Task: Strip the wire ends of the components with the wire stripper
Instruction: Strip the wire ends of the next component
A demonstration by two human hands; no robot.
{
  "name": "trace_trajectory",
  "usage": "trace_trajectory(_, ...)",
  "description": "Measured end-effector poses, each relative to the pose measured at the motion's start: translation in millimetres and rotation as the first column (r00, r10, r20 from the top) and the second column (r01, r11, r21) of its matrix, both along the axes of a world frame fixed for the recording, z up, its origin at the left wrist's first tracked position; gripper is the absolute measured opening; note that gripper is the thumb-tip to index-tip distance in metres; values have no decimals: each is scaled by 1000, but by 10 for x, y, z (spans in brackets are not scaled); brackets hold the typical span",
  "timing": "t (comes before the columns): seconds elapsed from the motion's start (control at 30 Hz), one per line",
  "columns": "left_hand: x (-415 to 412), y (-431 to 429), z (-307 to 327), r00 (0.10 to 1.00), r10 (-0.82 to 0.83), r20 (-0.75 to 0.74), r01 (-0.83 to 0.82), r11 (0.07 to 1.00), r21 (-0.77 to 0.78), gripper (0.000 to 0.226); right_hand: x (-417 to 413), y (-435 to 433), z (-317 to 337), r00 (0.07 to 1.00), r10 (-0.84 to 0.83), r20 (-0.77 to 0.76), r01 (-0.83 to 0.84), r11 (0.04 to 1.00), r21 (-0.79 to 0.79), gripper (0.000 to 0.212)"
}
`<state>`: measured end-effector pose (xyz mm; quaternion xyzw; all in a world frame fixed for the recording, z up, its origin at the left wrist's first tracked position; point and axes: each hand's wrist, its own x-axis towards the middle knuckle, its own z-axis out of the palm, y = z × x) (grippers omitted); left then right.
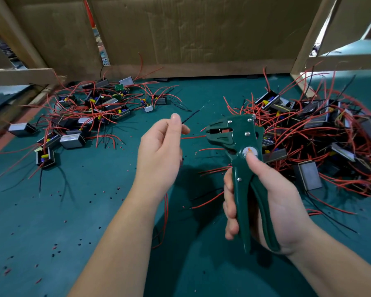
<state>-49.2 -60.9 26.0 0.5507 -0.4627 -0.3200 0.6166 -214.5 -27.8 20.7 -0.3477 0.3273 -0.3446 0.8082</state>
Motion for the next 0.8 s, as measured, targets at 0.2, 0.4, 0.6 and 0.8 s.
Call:
trace_trajectory(0.2,58,-10,97,685,-128,-717,140,989,-43,54,-10,-24,-29,994,81,69,-78,996,-36,58)
trace_trajectory(0.4,-5,67,115,602,-199,-773,243,968,-60,54,65,40,-16,923,334,189,-336,942,-23,82)
trace_trajectory(0.6,-64,141,174,514,-312,-799,374,920,-118,57,43,26,22,924,359,127,-355,933,-54,78)
trace_trajectory(0.8,-114,78,144,618,-320,-718,316,938,-147,55,93,-5,-14,980,172,-98,-188,964,-190,45)
